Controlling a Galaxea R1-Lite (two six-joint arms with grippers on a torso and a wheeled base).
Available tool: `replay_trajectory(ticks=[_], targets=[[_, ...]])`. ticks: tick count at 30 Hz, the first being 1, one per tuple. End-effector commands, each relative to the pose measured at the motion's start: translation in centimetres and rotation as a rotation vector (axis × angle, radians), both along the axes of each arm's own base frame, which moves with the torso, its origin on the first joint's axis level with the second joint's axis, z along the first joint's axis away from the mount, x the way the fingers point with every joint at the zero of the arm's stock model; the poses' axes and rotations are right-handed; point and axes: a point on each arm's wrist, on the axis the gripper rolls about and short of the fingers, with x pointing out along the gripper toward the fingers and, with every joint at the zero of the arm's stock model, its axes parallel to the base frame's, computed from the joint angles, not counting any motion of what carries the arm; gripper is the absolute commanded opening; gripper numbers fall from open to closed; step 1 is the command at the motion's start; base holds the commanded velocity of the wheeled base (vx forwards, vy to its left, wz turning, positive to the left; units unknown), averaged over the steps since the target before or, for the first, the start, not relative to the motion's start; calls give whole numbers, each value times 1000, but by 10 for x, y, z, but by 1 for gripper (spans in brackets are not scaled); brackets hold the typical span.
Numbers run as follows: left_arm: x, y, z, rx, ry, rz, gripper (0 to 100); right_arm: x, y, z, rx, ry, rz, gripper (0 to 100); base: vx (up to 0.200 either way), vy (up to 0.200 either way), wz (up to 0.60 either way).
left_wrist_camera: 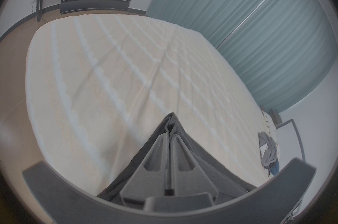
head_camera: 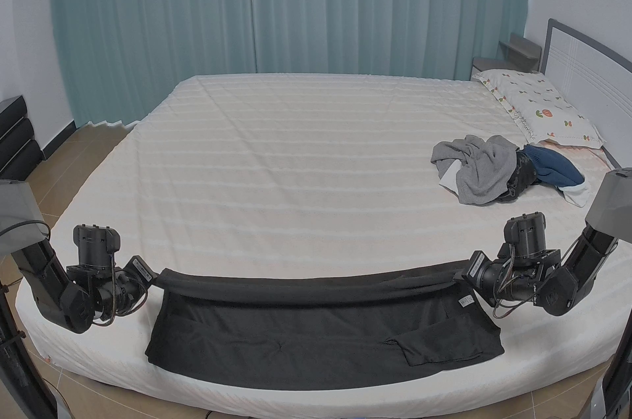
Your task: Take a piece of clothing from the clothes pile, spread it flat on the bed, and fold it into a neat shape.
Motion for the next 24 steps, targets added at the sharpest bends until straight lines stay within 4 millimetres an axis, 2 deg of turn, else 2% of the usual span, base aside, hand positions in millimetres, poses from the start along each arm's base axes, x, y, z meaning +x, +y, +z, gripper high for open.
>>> replay_trajectory(ticks=[1, 8, 20, 21, 24], targets=[[-6, -3, -13, 2, 62, -11, 0, -8, -1, -15, -26, 60, 15, 0, 0, 0, 0], [-15, -8, -18, 13, 101, -42, 0, -12, -2, -28, -40, 108, 15, 0, 0, 0, 0], [-21, -11, -20, 13, 117, -49, 0, -13, -3, -33, -43, 125, 10, 0, 0, 0, 0], [-22, -13, -21, 11, 122, -57, 100, -14, -3, -34, -44, 133, 11, 0, 0, 0, 0], [-25, -14, -21, 13, 130, -62, 100, -14, -4, -34, -44, 133, 8, 0, 0, 0, 0]])
